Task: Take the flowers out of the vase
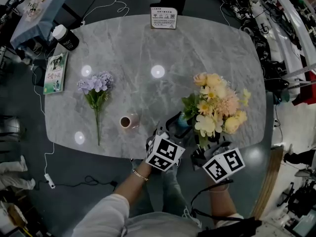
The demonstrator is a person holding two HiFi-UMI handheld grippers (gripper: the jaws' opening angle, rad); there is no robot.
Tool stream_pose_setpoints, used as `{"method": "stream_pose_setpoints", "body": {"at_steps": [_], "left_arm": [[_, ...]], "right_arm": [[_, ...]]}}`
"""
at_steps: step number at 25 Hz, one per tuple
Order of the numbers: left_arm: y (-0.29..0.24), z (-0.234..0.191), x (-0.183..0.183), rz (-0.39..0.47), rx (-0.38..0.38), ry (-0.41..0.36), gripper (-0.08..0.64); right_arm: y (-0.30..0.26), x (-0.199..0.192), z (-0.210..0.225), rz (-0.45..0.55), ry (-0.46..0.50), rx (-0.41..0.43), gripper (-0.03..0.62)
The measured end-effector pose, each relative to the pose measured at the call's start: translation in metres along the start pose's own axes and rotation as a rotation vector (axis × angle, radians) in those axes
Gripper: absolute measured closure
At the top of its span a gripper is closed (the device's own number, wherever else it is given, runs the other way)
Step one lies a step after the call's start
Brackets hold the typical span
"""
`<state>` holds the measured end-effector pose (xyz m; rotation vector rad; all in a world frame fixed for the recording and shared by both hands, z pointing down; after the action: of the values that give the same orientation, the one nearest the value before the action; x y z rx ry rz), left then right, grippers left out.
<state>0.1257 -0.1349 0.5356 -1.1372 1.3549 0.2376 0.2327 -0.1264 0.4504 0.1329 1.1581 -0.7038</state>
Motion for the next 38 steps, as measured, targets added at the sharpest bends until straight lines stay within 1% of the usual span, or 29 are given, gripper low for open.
{"method": "stream_pose_setpoints", "body": {"at_steps": [7,13,19,24,38], "left_arm": [[-0.001,0.003,0.002,0.003,0.0,0.002,0.279],[-0.004,0.003,0.0,-0.009,0.001,0.025,0.279],[-0.002,0.002,-0.002,0.0,0.01,0.036,0.279],[0.0,0.012,0.006,0.009,0.025,0.041,0.276],[0.031,0.015,0.024,0.048,0.048,0.045,0.276]], "right_arm": [[0.006,0.006,0.001,0.011,0.003,-0.009,0.515],[0.008,0.01,-0.001,0.01,0.01,-0.014,0.515],[0.008,0.015,-0.004,0.02,0.019,-0.011,0.517],[0.019,0.024,-0.003,0.03,0.022,-0.01,0.517],[0.027,0.051,-0.019,0.088,0.047,0.0,0.518]]}}
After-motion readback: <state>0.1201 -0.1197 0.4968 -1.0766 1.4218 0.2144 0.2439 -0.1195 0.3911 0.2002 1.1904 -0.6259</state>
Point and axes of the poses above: the fingertips, and each gripper's own axes: y backward along the fingers, z to its right, x out of its top, the point moved 8 cm from there along y, backward along the fingers, and after that the axes turned 5 degrees about -z, right-handed, at the moved point
